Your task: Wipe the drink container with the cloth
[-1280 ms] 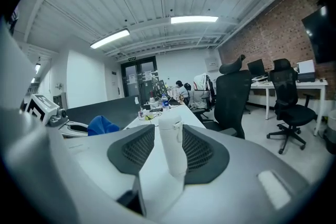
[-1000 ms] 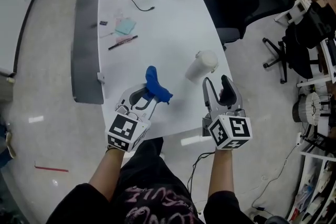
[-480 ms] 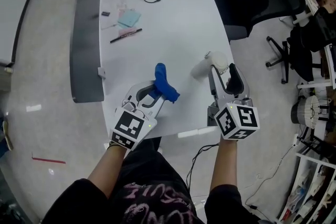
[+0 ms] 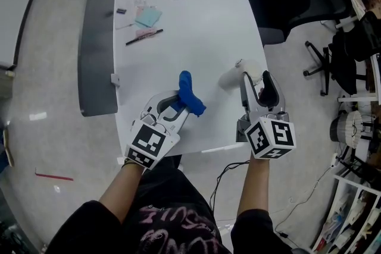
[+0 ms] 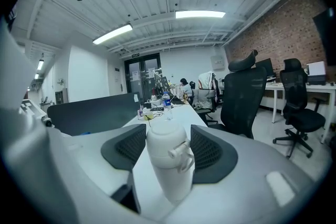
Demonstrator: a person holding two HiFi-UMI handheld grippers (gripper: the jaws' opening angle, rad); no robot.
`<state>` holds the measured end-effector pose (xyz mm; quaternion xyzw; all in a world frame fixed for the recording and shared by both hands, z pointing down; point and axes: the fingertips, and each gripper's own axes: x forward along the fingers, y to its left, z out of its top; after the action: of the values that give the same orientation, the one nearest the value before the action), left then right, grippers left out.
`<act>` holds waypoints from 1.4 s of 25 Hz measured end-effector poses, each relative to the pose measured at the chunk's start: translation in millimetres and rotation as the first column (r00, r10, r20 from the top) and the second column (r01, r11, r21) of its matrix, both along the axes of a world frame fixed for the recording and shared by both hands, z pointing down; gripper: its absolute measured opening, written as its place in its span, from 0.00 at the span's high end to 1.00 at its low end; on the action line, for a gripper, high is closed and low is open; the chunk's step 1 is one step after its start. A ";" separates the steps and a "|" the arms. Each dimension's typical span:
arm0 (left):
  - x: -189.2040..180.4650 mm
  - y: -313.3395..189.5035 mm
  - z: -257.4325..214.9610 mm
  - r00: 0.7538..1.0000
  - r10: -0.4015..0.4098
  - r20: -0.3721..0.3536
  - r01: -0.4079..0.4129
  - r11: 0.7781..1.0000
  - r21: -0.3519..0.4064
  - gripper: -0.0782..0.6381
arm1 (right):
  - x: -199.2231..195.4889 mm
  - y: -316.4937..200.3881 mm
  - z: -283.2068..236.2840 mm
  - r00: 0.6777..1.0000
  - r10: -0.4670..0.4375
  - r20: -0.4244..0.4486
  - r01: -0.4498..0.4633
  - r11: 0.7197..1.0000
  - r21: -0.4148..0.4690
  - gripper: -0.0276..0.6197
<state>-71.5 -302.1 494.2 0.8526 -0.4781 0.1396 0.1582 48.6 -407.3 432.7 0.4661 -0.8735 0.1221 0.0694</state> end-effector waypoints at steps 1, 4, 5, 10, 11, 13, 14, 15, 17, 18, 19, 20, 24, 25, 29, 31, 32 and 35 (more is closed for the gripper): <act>0.5 -0.8 0.0 1.000 0.002 0.000 -0.002 1.000 0.000 0.77 | -0.2 0.3 0.3 1.000 0.000 0.000 0.000 1.000 -0.001 0.55; 4.7 -7.7 -2.0 1.000 0.022 -0.004 -0.022 1.000 0.008 0.77 | -1.2 -0.9 1.1 1.000 0.002 0.000 -0.002 1.000 0.000 0.55; 6.8 -11.0 -3.0 0.999 0.031 -0.006 -0.031 0.999 0.011 0.77 | -1.8 -1.6 1.6 1.000 0.002 0.001 -0.002 1.000 0.000 0.55; 24.3 -30.5 -11.3 0.996 0.088 -0.014 -0.087 0.995 0.041 0.77 | -4.7 -4.0 3.7 1.000 0.003 0.005 -0.003 1.000 0.001 0.55; 29.2 -34.9 -12.7 0.994 0.105 -0.012 -0.104 0.993 0.048 0.77 | -4.8 -4.4 4.4 1.000 0.003 0.005 -0.003 1.000 0.001 0.54; 39.5 -43.6 -14.9 0.990 0.140 -0.003 -0.140 0.988 0.059 0.77 | -4.9 -5.3 5.3 1.000 0.003 0.006 -0.003 1.000 0.000 0.54; 44.6 -48.2 -16.3 0.988 0.157 0.003 -0.156 0.986 0.065 0.77 | -4.9 -5.8 5.2 1.000 0.002 0.007 -0.002 1.000 -0.001 0.54; 49.6 -53.0 -17.9 0.985 0.171 0.007 -0.171 0.983 0.070 0.77 | -4.8 -6.5 5.1 1.000 0.000 0.006 0.000 1.000 -0.002 0.54; 59.0 -62.2 -21.2 0.980 0.197 0.011 -0.197 0.977 0.079 0.77 | -4.4 -7.5 5.1 1.000 -0.001 0.004 0.001 1.000 -0.005 0.54; 63.4 -66.1 -22.8 0.978 0.208 0.012 -0.208 0.975 0.084 0.77 | -4.1 -7.6 5.3 1.000 -0.002 0.003 0.002 1.000 -0.006 0.54; 67.5 -69.4 -24.4 0.976 0.218 0.013 -0.218 0.972 0.089 0.77 | -3.9 -7.7 5.6 1.000 -0.002 0.002 0.002 1.000 -0.007 0.54; 71.3 -72.2 -25.8 0.974 0.226 0.013 -0.227 0.970 0.093 0.77 | -3.6 -7.8 5.7 1.000 -0.001 0.002 0.001 1.000 -0.008 0.54; 81.6 -78.6 -24.4 0.969 0.247 0.008 -0.246 0.965 0.095 0.77 | -2.5 -8.5 6.3 1.000 -0.002 0.001 0.002 1.000 -0.008 0.54; 83.1 -79.4 -22.9 0.968 0.249 0.006 -0.249 0.964 0.091 0.77 | -2.3 -8.6 6.3 1.000 -0.003 0.000 0.003 1.000 -0.008 0.54; 86.2 -84.0 -17.6 0.968 0.252 0.000 -0.251 0.964 0.085 0.77 | -2.0 -8.7 5.8 1.000 -0.006 -0.006 0.006 1.000 -0.012 0.55; 87.2 -86.2 -13.3 0.968 0.250 -0.008 -0.249 0.965 0.082 0.77 | -2.4 -8.4 6.1 1.000 -0.006 -0.006 0.006 1.000 -0.011 0.55; 87.8 -87.2 -10.3 0.968 0.249 -0.015 -0.247 0.966 0.079 0.77 | -2.4 -8.4 6.4 1.000 -0.006 -0.006 0.006 1.000 -0.011 0.55; 88.5 -90.6 -0.4 0.970 0.240 -0.040 -0.237 0.969 0.067 0.77 | -2.4 -8.8 8.1 1.000 -0.007 -0.005 0.007 1.000 -0.013 0.56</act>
<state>17.0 -392.7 493.8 0.9115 -0.3722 0.1225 0.1252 46.2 -416.1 440.7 0.4630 -0.8741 0.1262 0.0752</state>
